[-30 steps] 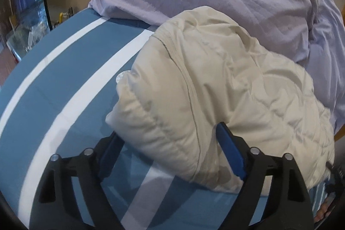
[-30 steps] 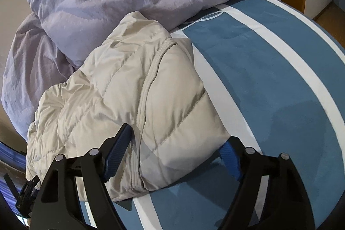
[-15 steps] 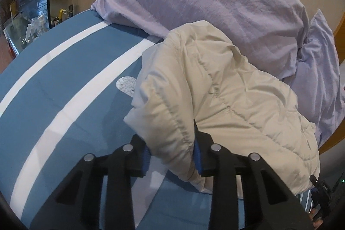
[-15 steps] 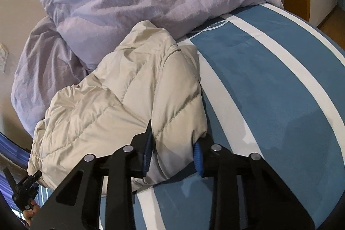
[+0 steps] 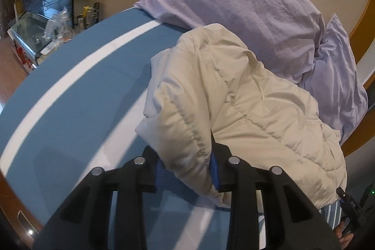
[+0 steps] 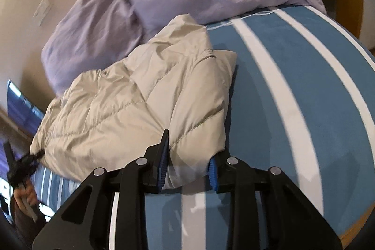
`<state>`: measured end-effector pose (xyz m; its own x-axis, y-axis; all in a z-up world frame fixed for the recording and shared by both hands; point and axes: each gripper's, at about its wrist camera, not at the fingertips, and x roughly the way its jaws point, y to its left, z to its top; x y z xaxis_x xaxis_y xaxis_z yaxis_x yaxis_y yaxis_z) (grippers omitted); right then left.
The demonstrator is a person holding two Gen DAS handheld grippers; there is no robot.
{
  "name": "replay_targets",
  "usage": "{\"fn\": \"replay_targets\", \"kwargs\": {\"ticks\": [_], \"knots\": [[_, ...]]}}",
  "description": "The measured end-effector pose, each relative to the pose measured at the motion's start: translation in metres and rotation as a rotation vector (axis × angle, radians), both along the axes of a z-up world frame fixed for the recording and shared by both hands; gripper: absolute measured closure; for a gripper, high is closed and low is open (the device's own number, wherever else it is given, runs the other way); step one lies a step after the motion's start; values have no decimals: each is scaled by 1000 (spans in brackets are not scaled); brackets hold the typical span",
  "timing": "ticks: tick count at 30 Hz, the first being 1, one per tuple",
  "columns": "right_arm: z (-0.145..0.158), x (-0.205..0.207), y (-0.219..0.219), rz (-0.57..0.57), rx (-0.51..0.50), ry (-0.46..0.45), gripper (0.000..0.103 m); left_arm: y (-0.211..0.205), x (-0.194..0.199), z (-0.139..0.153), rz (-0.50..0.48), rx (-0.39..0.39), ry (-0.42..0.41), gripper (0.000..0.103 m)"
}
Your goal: Fold large clothes
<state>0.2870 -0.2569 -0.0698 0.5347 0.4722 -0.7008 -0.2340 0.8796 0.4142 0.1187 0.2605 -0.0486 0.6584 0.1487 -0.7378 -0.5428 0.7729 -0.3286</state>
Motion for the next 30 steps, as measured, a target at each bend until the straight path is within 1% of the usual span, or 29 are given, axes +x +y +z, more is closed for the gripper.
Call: {"fn": "replay_targets", "kwargs": {"ticks": [3,5,7,8,9,10,11,12,13,14,16,18,22,26,30], "knots": [[1,-14,5,27,-39,-20,73,2,-16,-2,4,11,11,70],[2,-14,6,23,-52,-25,73,1,-20,-5,9,16,18,68],[3,-13,5,9,-54,-16,71,0,-21,-6,25,29,25,61],[4,-13,5,6,-54,-14,69,-1,-21,-6,32,33,27,61],[5,-12,5,1,-58,-10,67,-1,-20,-6,36,35,29,56],[5,-12,6,-3,-65,-10,65,-1,-21,-7,40,37,33,48],[6,-13,6,-8,-76,-11,61,0,-22,-8,47,40,38,42],[7,-13,6,-15,-89,-13,58,0,-23,-8,52,44,37,34],[9,-13,5,-33,-112,-22,50,1,-23,-8,56,49,36,29],[12,-15,3,-57,-134,-40,41,1,-24,-8,59,51,34,27],[21,-17,-3,-99,-166,-84,38,2,-25,-9,57,41,27,19],[28,-17,-5,-111,-174,-106,38,2,-24,-10,47,31,20,15],[44,-18,6,-97,-200,-168,38,0,-18,-13,28,12,20,12],[52,-21,36,-27,-213,-225,38,1,-14,-15,27,-47,-8,10],[47,-26,73,57,-244,-255,38,1,-10,-19,39,-89,-21,10]]}}
